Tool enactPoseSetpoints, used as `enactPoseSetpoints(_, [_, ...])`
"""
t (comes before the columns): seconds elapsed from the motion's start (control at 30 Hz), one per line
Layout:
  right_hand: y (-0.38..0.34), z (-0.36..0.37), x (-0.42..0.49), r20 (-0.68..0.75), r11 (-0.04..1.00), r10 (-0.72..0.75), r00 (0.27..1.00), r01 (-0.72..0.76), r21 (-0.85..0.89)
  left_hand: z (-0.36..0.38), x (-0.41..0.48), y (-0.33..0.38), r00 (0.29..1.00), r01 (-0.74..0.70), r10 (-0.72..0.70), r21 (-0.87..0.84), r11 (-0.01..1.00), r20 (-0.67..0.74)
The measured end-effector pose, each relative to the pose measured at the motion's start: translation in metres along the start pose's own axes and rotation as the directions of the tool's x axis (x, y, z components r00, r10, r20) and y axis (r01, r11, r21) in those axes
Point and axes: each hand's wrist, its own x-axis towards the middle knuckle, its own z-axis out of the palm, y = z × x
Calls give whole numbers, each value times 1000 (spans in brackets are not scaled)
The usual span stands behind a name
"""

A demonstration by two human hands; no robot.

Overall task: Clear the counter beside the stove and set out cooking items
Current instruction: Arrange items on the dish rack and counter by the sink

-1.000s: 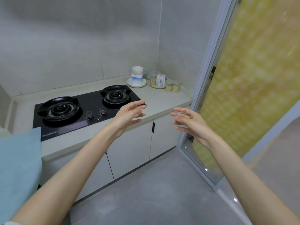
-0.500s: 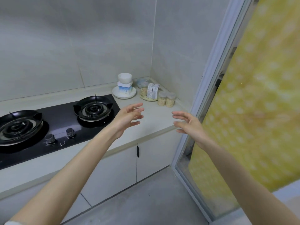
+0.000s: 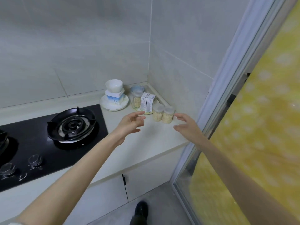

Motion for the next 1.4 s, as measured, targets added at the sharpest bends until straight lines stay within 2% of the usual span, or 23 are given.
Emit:
enactPoseSetpoints(0.13, [19, 3, 64, 10, 994, 18, 1000, -16, -110, 5, 74, -13, 1000, -17, 17, 113, 993, 4])
enactPoseSetpoints(0.27, [45, 9, 130, 27, 968, 30, 999, -22, -248, 8, 146, -26, 999, 15, -20, 133, 991, 37])
enactPoseSetpoints(0.47, [84, 22, 205, 55, 957, 79, 995, -60, -285, 27, 243, -48, 995, 44, -63, 212, 976, 83])
enactPoseSetpoints(0.57, [95, 32, 226, 12, 950, 53, 999, -47, -308, 38, 271, -62, 988, 51, -83, 230, 972, 131])
enactPoseSetpoints(0.73, [97, 45, 249, -41, 943, 79, 996, -88, -322, 45, 307, -89, 984, -17, -30, 262, 965, 176])
enactPoseSetpoints(0.9, [98, 44, 256, -92, 929, 99, 991, -125, -348, 52, 326, -99, 995, -37, 14, 242, 970, 99])
enactPoseSetpoints(1.1, [99, 39, 256, -56, 919, 94, 994, -108, -379, 49, 322, -107, 999, -53, 50, 191, 980, 20])
enactPoseSetpoints(1.27, [92, 42, 254, -35, 952, 78, 996, -85, -295, 38, 307, -98, 996, -37, 42, 66, 997, -76])
enactPoseSetpoints(1.4, [78, 40, 252, -13, 988, 53, 999, -54, -147, 25, 289, -86, 987, -55, 64, 66, 996, -147])
